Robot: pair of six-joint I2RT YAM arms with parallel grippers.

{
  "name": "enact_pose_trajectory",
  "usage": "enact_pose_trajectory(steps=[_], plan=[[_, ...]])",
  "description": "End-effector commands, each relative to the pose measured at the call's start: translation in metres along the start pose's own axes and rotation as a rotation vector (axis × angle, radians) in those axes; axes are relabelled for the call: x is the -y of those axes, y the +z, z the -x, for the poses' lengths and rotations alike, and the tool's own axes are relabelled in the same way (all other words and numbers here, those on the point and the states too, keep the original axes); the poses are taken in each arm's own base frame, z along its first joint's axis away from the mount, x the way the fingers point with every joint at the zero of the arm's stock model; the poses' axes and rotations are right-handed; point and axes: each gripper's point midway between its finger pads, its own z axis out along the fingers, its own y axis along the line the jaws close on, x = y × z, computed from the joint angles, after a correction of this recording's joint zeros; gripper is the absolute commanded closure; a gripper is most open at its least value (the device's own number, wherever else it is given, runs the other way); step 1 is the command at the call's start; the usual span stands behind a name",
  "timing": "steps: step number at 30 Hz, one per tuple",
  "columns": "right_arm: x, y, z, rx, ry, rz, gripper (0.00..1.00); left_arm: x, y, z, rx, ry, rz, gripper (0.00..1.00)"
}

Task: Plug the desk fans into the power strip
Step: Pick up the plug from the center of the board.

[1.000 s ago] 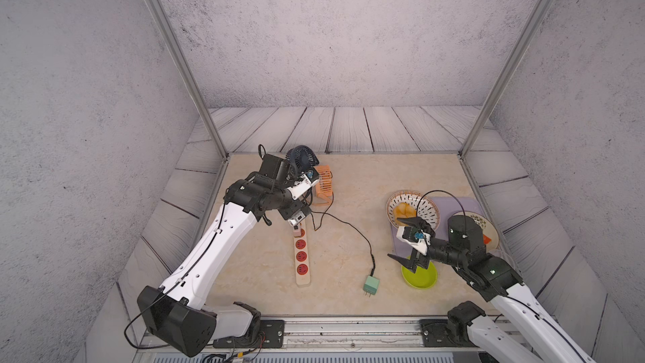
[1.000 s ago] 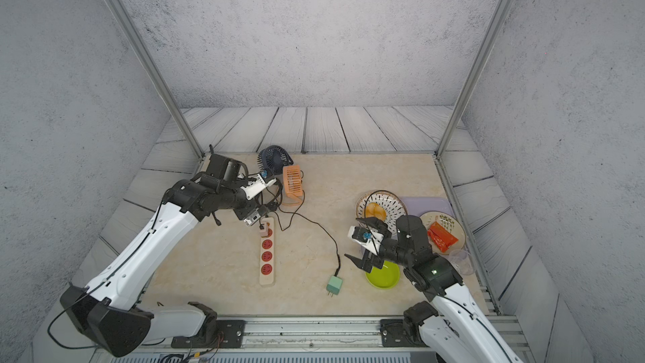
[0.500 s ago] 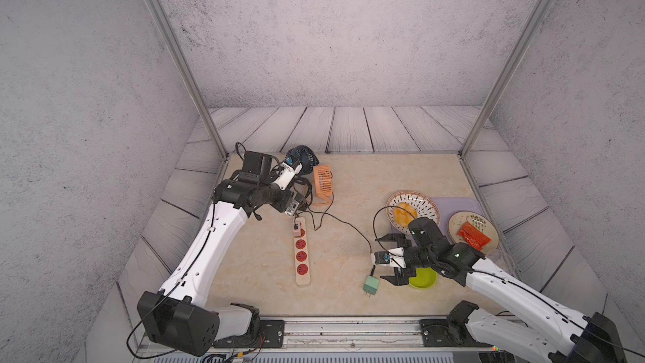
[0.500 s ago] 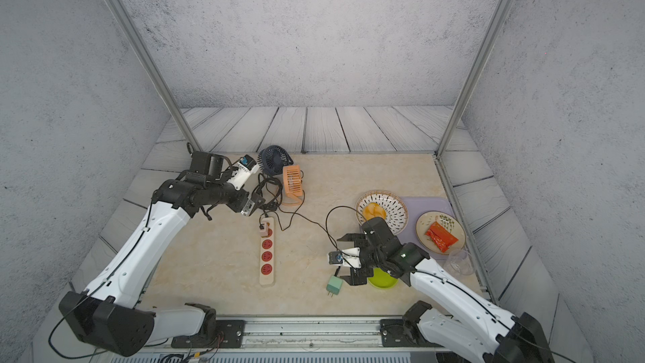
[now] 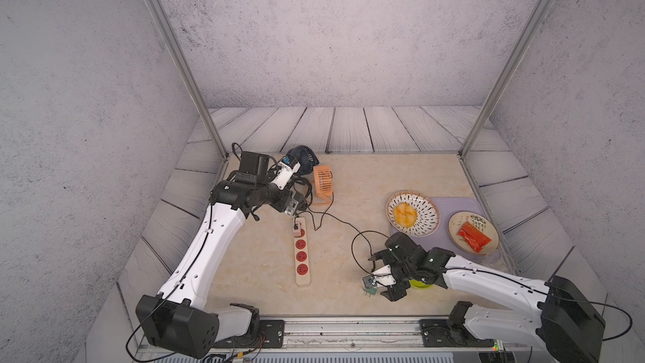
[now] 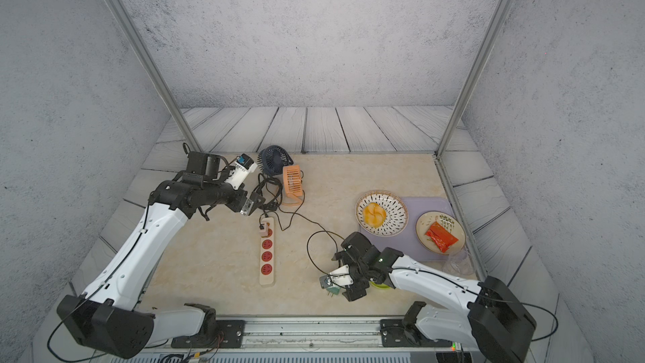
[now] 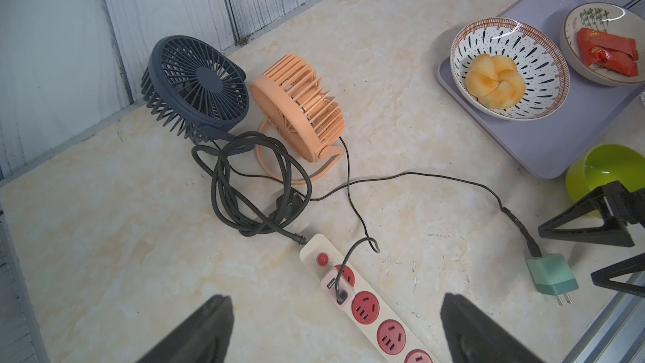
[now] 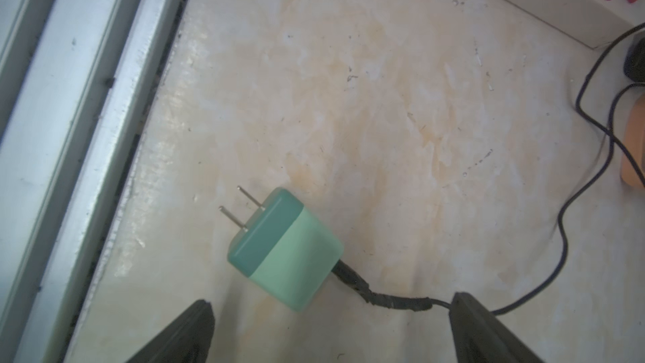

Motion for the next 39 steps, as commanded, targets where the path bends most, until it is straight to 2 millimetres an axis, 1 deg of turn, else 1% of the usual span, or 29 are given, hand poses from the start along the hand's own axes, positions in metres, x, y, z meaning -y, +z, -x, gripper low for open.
enact_pose_trajectory(steps=[1, 6, 10, 14, 16, 18, 20, 22, 25, 28, 32, 34, 36, 39], plan=[[0.009, 0.007, 0.004, 0.004, -0.002, -0.045, 0.01, 0.002, -0.007, 0.005, 0.025, -0.008, -0.011, 0.00], [0.027, 0.016, 0.016, 0.059, 0.022, -0.114, 0.01, -0.002, -0.005, 0.002, 0.022, -0.004, 0.011, 0.01], [0.044, 0.024, 0.024, 0.070, 0.052, -0.136, 0.01, 0.000, -0.009, 0.003, 0.026, -0.002, 0.005, 0.01], [0.062, 0.034, 0.036, 0.107, 0.063, -0.163, 0.01, -0.001, -0.007, 0.000, 0.028, -0.002, 0.011, 0.00], [0.070, 0.037, 0.043, 0.129, 0.076, -0.165, 0.01, 0.000, -0.009, 0.000, 0.029, -0.003, 0.004, 0.00], [0.072, 0.040, 0.047, 0.138, 0.073, -0.152, 0.01, -0.001, -0.011, 0.001, 0.031, -0.002, 0.008, 0.01], [0.075, 0.041, 0.045, 0.116, 0.076, -0.144, 0.01, -0.001, -0.011, 0.001, 0.035, 0.001, 0.013, 0.00], [0.071, 0.040, 0.039, 0.068, 0.083, -0.111, 0.01, 0.000, -0.011, 0.000, 0.036, 0.000, 0.010, 0.01], [0.051, 0.036, 0.029, 0.024, 0.083, -0.016, 0.01, 0.001, -0.013, 0.000, 0.037, -0.001, 0.005, 0.01], [0.037, 0.035, 0.022, 0.014, 0.072, 0.038, 0.01, 0.000, -0.010, -0.002, 0.039, -0.002, 0.005, 0.01], [0.038, 0.033, 0.017, -0.005, 0.107, 0.052, 0.01, 0.003, -0.011, 0.001, 0.045, -0.008, -0.015, 0.01], [0.039, 0.037, 0.014, -0.018, 0.095, 0.061, 0.02, 0.004, -0.011, 0.000, 0.043, -0.009, -0.016, 0.00], [0.040, 0.041, 0.011, -0.034, 0.075, 0.062, 0.06, 0.004, -0.010, 0.000, 0.049, -0.012, -0.021, 0.01], [0.041, 0.044, 0.012, -0.037, 0.067, 0.076, 0.14, 0.008, -0.012, 0.001, 0.054, -0.015, -0.036, 0.01]])
